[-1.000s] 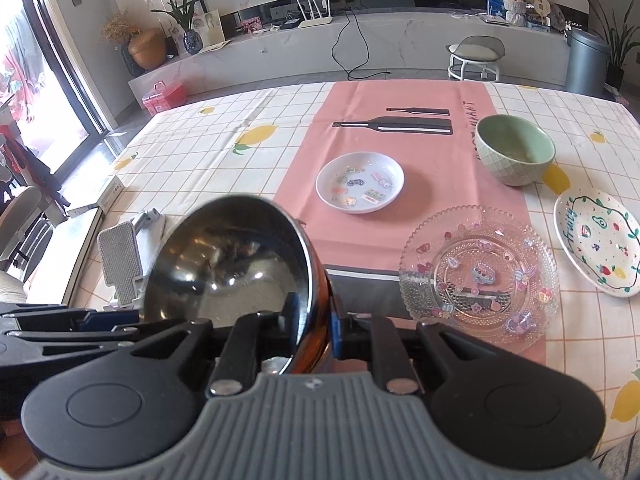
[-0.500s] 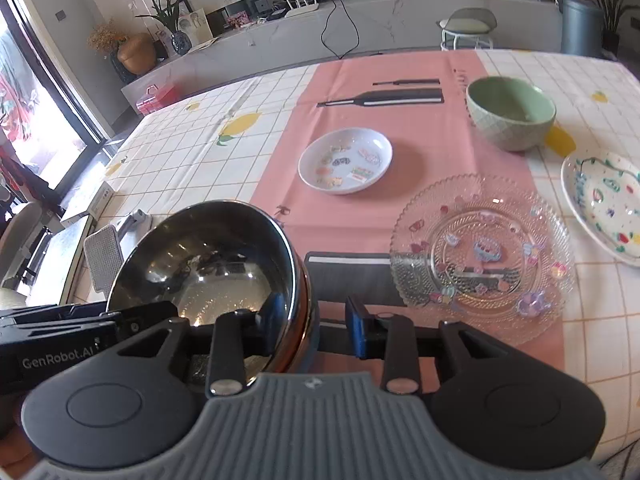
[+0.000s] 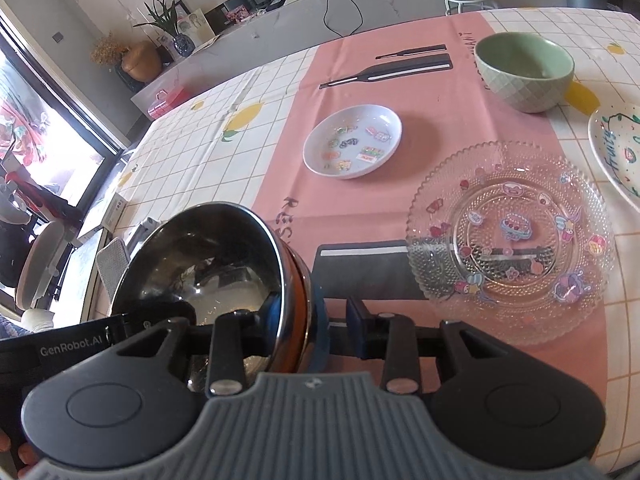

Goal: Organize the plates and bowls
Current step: 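Close the left tool on the stacked bowls' rim while the right tool opens and withdraws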

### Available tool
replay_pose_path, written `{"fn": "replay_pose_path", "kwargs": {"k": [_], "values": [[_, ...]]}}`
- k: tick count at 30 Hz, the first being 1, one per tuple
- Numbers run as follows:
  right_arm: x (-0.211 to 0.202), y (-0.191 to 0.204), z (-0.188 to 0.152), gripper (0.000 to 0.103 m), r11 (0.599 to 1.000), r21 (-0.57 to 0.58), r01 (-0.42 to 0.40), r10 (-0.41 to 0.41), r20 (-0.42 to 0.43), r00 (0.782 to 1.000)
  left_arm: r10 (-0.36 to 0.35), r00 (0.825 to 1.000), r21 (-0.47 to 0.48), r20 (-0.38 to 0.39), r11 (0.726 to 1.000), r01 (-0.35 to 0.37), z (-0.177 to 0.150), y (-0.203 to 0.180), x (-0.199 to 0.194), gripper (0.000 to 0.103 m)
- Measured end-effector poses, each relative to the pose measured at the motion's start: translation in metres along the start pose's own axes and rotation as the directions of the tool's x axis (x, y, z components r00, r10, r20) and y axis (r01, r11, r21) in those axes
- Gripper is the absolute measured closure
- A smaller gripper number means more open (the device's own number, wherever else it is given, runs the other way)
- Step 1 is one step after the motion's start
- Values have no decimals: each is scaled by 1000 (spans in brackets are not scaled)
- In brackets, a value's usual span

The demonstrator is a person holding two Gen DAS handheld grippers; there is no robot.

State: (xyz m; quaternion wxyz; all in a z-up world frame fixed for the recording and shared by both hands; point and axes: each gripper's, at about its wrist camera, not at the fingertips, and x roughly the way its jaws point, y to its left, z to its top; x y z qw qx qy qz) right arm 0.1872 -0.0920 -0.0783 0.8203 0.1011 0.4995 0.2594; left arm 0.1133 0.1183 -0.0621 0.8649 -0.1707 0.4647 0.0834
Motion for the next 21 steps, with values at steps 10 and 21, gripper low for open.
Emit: {"fn": "replay_pose_path", "kwargs": {"k": [10,21], "values": [[-12,2,3,67,999,-35,39,-37,46,998,33,999,8,41,999,-33,-2,-1,-8,33],[-47,7,7,47,999,-55,4,3,120,993,-11,991,-17,136,1000,14,1,-1,-34,33]]}}
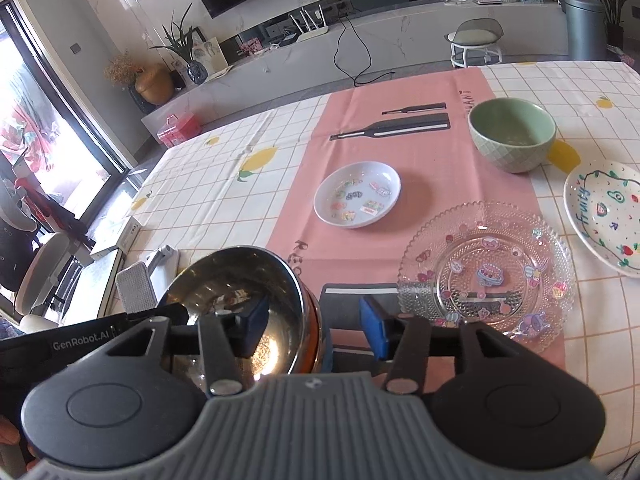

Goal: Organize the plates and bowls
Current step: 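Close the left tool on the stacked bowls' rim while the right tool opens and withdraws, then open the left tool off the steel bowls while the right tool moves to the green bowl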

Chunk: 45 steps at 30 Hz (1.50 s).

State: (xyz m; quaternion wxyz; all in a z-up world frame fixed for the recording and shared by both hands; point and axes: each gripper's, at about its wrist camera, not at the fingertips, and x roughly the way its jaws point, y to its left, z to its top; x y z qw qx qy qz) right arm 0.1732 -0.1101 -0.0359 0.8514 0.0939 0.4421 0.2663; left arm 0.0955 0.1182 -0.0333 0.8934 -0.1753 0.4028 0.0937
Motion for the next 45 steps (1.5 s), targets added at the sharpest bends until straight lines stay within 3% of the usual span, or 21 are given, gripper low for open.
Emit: {"fn": "replay_pose_path", "kwargs": {"k": [5,6,10,18,22,28,36,45], "values": [[-17,1,4,28,1000,-17,13,-12,52,999,-9,999,2,32,1000,9,4,-5,-12,33],[-19,0,5,20,1000,-19,21,-20,60,998,-15,999,0,37,1000,15,5,-6,-14,33],[-29,-5,7,14,999,-23,39,-37,92,995,-22,998,9,62,1000,22,6,-13,-23,33],[-45,-27,16,13,996,-7,86,-84,128,988,-90,992,95,91,992,81,12,-47,-38,33],[-60,-44,16,13,992,11,122,-122,149,981,-108,992,133,66,986,98,13,-63,-38,33],[-77,-78,15,13,974,49,219,-225,164,961,-133,989,171,61,978,121,15,-81,-34,33],[-100,-112,17,13,952,140,270,-293,179,939,-160,987,246,25,958,149,24,-111,-27,33],[-123,-123,57,13,938,126,323,-343,202,917,-162,987,291,-22,943,161,38,-126,-21,33]]}}
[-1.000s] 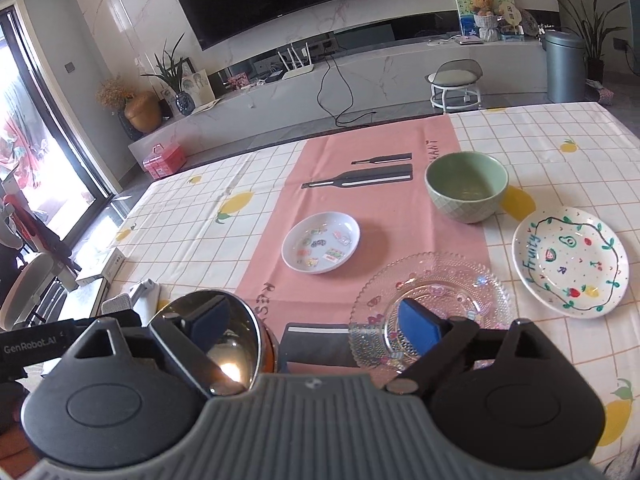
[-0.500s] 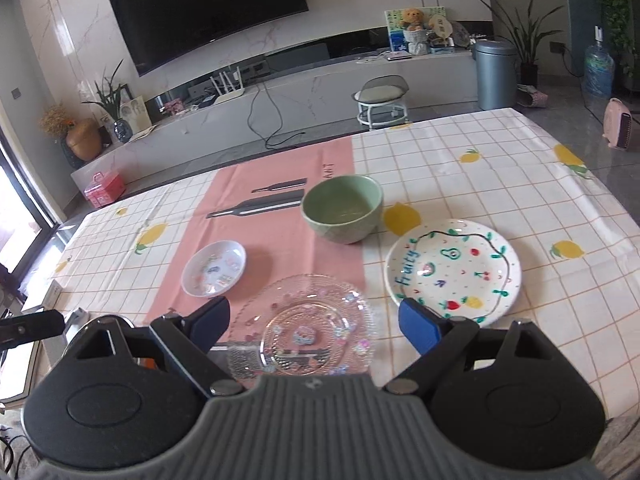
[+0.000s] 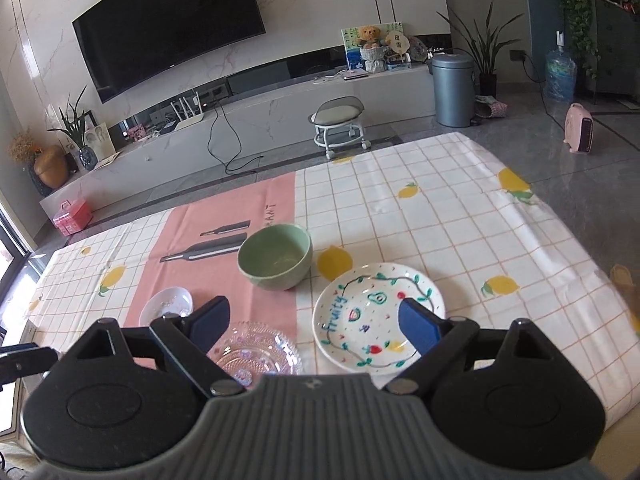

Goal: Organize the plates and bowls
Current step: 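Open the left tool off the steel bowls while the right tool moves to the green bowl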

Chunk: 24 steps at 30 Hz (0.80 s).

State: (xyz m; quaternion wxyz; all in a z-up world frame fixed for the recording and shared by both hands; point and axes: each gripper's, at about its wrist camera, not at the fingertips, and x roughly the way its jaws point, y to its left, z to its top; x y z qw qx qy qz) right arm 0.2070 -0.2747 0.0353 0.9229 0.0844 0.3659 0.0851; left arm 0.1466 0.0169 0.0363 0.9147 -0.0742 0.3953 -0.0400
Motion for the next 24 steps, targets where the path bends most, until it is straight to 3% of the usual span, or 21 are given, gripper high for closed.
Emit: {"fn": "replay_pose_path", "kwargs": {"k": [6,10,19,24], "values": [[16,-7,42,13,999,-31,33,-33,3,999,16,1000,-3,-22,1000,-17,14,3,5,33],[40,-20,57,13,999,19,29,-29,-22,999,17,1000,-21,-22,1000,-17,27,5,8,33],[84,-38,40,13,996,93,2,4,-69,998,57,997,57,-58,997,-54,51,-25,38,33],[92,-52,38,13,993,121,-7,16,-77,997,65,990,84,-121,995,-55,61,-47,69,33]]}}
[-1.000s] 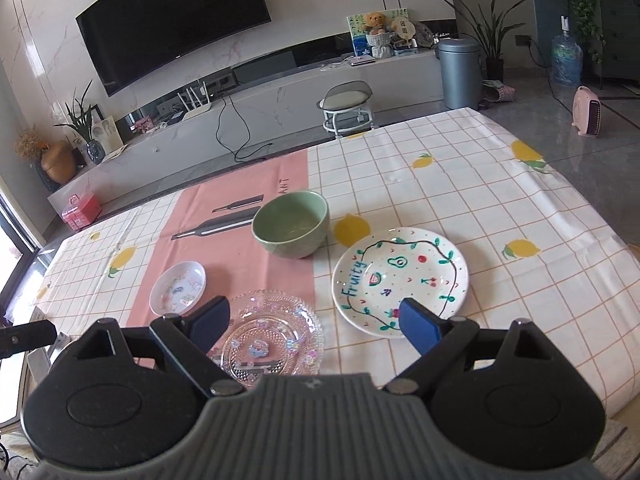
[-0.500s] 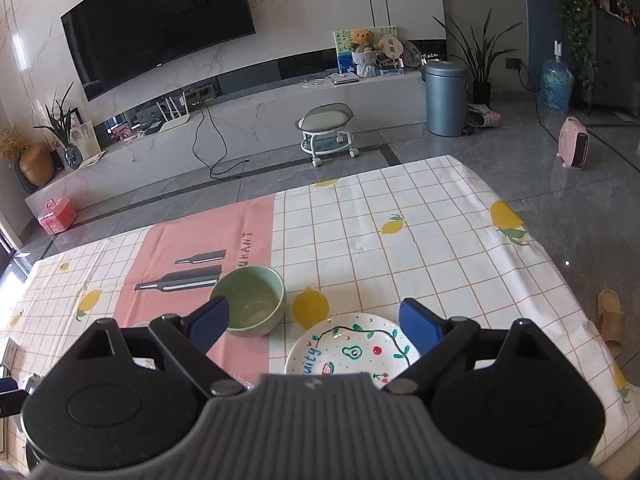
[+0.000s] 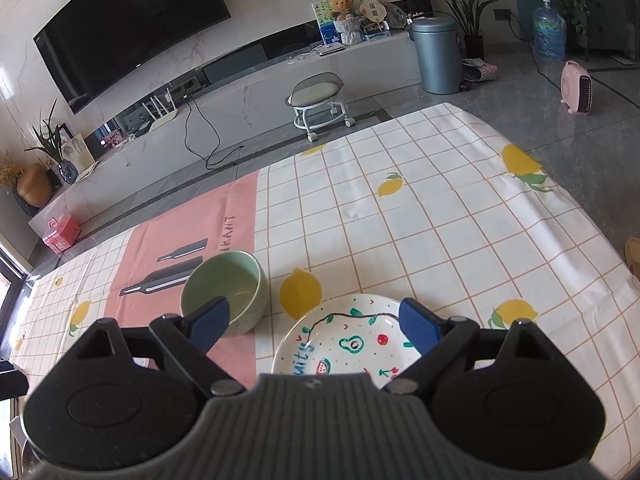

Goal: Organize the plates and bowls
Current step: 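Open the left tool off the steel bowls while the right tool moves to the green bowl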

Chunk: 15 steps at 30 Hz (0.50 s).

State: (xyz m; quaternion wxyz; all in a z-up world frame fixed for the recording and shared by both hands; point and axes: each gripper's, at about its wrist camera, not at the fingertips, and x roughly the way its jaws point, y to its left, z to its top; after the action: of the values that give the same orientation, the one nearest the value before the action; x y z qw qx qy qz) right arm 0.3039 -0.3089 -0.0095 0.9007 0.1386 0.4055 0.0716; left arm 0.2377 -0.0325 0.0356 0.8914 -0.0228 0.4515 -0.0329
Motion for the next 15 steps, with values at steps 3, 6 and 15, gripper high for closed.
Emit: {"fn": "replay_pose_path", "kwargs": {"k": [3,6,15], "values": [[1,-7,-1,13,1000,10,-12,12,-7,1000,-6,999,-19,-42,1000,6,7,-9,18,33],[2,-12,-3,13,999,24,-23,24,-15,1000,-4,997,-35,-74,999,2,11,-16,36,33],[29,-8,3,23,982,106,-155,157,-11,988,27,995,-52,-97,998,-32,25,-28,88,35]]}}
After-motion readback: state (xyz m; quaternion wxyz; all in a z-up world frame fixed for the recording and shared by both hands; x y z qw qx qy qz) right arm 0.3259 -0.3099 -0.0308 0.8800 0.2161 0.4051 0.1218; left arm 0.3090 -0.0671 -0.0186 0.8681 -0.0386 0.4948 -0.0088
